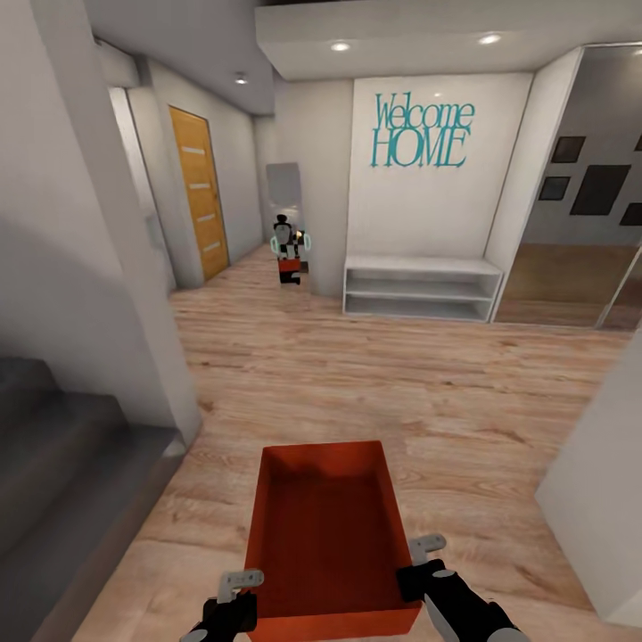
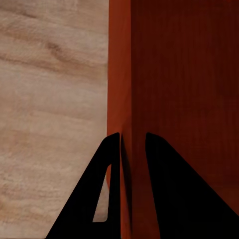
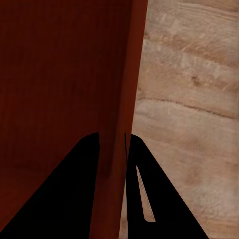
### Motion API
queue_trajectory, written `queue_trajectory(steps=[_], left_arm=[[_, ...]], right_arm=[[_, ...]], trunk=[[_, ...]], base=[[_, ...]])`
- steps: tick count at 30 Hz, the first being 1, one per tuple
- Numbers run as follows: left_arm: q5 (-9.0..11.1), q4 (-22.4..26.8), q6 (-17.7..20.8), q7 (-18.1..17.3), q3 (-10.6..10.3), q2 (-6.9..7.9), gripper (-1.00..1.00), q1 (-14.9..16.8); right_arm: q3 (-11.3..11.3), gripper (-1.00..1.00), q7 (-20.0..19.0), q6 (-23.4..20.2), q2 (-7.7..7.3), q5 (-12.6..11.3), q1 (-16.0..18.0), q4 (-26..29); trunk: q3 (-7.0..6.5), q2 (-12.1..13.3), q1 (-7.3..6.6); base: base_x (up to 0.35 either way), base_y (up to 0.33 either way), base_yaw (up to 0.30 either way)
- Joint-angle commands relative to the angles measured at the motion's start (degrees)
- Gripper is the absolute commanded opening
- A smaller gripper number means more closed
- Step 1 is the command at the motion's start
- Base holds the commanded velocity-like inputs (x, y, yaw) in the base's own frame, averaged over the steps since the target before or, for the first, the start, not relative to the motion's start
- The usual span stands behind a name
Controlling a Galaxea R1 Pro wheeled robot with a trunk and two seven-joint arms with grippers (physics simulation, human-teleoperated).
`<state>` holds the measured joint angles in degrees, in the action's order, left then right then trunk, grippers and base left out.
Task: Move the two storage containers from the living room to the garage. In the garage, place one container on the floor and stack the other container on top of it (either order is fine).
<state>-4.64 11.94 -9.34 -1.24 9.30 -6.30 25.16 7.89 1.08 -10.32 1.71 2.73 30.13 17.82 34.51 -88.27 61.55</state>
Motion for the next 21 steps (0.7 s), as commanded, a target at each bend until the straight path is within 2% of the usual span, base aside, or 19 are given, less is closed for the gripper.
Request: queue_trajectory(steps=[1, 21], left_arm=[[-0.7, -0.3, -0.2, 0.2, -0.2, 0.85, -1.0, 0.1], [-0.7, -0.3, -0.2, 0.2, -0.2, 0.85, -1.0, 0.1]], right_arm=[[2.3, -1.0, -2.8, 3.7, -0.96, -0.4, 0.0, 0.2], [2.3, -1.0, -2.7, 3.6, -0.96, -0.4, 0.0, 0.2]], trunk=[[0.06, 0.0, 0.03], [0.06, 0.0, 0.03]], base=[[0.343, 0.0, 0.0], [0.343, 0.0, 0.0]])
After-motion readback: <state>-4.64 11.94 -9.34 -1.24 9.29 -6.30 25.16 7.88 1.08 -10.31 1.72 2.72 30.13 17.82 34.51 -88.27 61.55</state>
